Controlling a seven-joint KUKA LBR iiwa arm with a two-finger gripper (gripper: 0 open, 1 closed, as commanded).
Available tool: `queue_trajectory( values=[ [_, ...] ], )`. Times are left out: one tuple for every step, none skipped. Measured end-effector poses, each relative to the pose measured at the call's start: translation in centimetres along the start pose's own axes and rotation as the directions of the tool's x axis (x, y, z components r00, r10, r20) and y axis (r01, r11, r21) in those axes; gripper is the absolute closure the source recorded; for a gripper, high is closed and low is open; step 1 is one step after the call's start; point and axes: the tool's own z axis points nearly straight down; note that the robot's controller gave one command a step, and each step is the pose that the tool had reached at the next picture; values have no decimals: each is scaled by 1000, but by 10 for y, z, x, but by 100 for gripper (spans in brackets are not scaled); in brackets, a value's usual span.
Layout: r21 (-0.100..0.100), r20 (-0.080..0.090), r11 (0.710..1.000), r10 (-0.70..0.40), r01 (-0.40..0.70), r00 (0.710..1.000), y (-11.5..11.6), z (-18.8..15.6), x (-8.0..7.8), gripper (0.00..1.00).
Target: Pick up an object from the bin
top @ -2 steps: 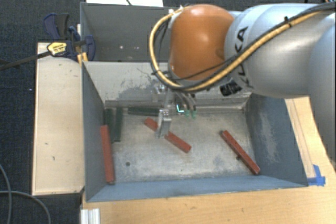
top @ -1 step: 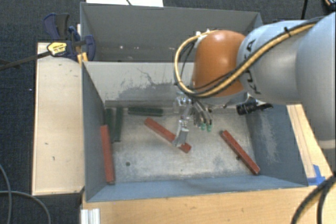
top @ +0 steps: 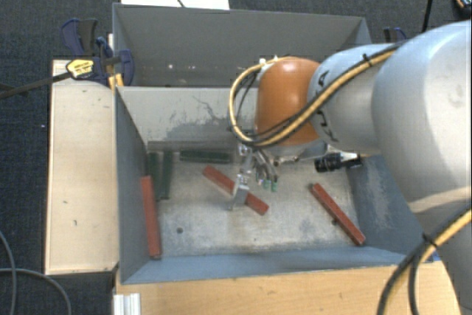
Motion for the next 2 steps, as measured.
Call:
queue_trajectory(
  values=[
    [-1,3,1000,4,-4,1000,0,-3,-1,100],
    [-3,15,997,-75,75,997,-3,-136,-17,100]
  ],
)
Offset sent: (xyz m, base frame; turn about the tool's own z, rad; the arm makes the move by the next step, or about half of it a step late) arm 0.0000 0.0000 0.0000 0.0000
